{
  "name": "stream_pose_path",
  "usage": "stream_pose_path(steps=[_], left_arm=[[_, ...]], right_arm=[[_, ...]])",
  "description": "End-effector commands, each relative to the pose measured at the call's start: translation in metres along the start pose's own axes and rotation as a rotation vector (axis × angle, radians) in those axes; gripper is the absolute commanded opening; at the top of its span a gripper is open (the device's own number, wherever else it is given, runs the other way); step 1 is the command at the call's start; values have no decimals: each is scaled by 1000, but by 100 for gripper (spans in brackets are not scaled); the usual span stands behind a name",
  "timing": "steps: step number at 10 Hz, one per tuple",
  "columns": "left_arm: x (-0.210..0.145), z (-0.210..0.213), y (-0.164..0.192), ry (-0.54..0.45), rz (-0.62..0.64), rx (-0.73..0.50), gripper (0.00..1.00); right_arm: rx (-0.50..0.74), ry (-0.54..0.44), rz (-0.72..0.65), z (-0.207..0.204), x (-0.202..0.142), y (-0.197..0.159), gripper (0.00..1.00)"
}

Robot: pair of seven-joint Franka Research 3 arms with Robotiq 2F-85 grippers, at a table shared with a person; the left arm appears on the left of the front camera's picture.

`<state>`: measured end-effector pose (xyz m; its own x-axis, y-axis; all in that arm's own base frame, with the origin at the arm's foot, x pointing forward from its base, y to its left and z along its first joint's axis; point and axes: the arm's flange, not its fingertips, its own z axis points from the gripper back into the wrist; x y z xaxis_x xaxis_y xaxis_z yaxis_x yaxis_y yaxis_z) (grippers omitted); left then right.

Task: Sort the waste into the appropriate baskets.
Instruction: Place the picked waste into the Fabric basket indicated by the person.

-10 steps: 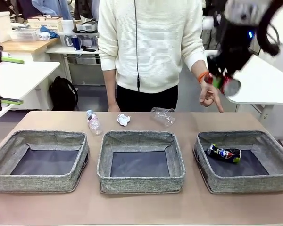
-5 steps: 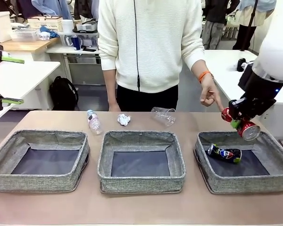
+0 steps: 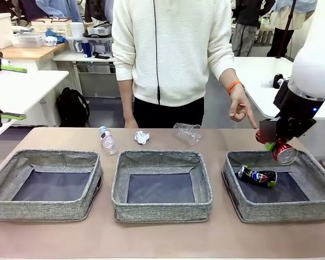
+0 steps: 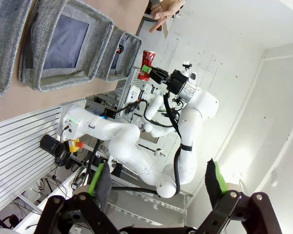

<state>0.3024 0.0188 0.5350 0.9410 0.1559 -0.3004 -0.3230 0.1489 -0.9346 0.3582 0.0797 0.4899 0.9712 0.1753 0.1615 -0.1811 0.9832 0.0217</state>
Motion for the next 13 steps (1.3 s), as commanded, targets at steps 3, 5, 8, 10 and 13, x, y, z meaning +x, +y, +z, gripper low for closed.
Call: stream_pose_path(steps=[3,5,8,10,13], left_arm=[[-1,3,1,10,-14,5,100],[-1,3,1,10,-14,5,100],[-1,3,1,10,-14,5,100],[-1,3,1,10,-14,5,100],[-1,3,1,10,-14,5,100]], right_arm=[[9,-23,-43,4,8,2,100],[17,-39,-56,5,10,2,100],[51,-60,-61,13,12,6,100],[395,-107,-188,72,22,21,100],[982,-57,-180,124,29,24,100]])
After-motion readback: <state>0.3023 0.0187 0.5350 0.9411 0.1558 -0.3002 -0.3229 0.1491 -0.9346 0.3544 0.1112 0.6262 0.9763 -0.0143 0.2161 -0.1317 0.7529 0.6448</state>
